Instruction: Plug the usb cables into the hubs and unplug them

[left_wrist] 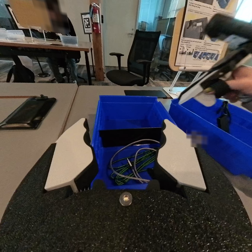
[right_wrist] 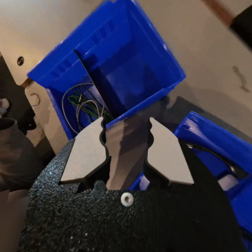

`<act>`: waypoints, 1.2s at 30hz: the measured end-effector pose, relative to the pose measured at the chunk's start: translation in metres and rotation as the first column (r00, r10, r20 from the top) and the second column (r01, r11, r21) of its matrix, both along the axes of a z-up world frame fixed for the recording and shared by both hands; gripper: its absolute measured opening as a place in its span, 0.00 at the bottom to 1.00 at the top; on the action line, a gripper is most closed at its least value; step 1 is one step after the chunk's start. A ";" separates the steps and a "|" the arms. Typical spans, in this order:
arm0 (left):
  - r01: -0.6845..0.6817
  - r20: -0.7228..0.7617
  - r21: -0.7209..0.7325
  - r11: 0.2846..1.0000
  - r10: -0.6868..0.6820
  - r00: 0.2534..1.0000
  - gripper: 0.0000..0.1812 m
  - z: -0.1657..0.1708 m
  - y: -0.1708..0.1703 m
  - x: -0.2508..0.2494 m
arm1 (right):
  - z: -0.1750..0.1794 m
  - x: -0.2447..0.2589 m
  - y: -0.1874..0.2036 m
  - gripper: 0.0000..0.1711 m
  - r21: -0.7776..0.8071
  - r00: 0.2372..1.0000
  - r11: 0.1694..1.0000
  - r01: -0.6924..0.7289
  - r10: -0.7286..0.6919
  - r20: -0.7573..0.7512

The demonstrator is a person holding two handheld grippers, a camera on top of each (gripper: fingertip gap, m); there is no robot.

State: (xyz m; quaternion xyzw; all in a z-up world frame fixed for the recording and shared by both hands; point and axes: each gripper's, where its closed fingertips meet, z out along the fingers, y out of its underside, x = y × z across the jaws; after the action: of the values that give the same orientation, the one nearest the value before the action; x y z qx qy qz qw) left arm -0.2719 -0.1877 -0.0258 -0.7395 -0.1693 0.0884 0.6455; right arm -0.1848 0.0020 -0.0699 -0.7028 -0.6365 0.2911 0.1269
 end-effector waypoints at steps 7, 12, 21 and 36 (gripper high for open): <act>0.001 -0.018 0.056 0.998 0.000 1.000 0.55 0.013 -0.011 0.001 | -0.056 -0.024 0.001 0.39 -0.047 0.957 0.995 0.083 -0.066 0.282; -0.001 -0.011 0.068 0.998 0.002 1.000 0.56 0.015 -0.015 0.000 | -0.080 -0.036 -0.002 0.30 -0.035 0.933 0.997 0.062 -0.046 0.357; -0.035 0.004 0.108 0.994 0.034 0.999 0.55 0.018 -0.029 -0.009 | -0.071 -0.104 -0.001 0.21 0.085 0.958 0.989 -0.123 0.096 0.271; -0.038 0.036 0.115 0.993 0.034 0.999 0.55 0.011 -0.032 -0.017 | -0.085 -0.121 -0.012 0.02 -0.002 0.858 0.987 -0.162 0.142 0.495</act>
State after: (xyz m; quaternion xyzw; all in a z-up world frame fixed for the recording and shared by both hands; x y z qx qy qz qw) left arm -0.2890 -0.2194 -0.0146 -0.6990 -0.1982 0.0772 0.6827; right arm -0.3055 -0.0097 -0.1551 -0.6989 -0.7067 0.0987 -0.0492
